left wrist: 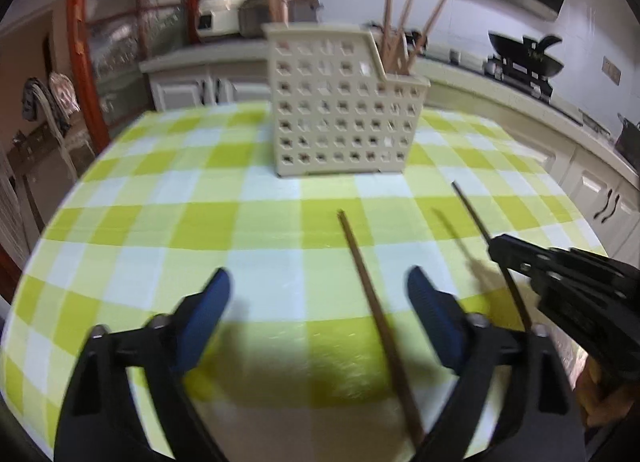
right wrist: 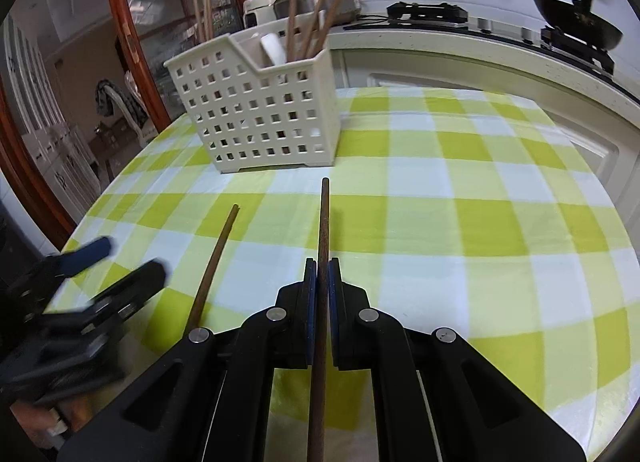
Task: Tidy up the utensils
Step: 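Close the right tool on a chopstick while the left tool grasps the last chopstick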
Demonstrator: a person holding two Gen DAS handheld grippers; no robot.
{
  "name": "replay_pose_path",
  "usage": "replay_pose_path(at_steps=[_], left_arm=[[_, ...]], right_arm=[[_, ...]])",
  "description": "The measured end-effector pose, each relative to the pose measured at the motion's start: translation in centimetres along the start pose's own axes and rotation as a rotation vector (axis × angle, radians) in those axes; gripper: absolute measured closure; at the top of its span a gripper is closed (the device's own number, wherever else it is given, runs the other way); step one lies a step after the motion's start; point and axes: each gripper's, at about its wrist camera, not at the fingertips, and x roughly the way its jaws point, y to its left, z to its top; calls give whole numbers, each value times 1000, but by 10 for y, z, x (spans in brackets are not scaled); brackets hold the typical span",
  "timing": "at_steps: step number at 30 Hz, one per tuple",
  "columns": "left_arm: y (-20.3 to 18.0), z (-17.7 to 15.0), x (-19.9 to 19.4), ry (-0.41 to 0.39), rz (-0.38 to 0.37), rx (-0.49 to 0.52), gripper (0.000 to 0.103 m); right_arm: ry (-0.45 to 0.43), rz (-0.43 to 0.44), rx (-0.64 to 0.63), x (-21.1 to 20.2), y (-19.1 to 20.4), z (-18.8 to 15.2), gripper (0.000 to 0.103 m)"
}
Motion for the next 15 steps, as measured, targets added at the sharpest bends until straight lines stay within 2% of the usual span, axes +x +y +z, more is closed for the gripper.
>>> replay_pose_path(at_steps=[2,4,9,13,15], left_arm=[[-4,3,14,48,-10,-16,42],[-5,4,23,71,-16,-27,51],[-13,8,33,76,10,-18,61],[-20,10,38,88,16,-4,75],[-25,9,40,94,15,6,77]], right_arm=[[-5,10,8,-5,-4,-3,97],[-11,15,19,-8,-7,-5,97],[-30,26,40,-13,-13,-7,97],[-34,35,50,-13,-14,-7,97],[-33,38,51,-13,-13,-7,97]])
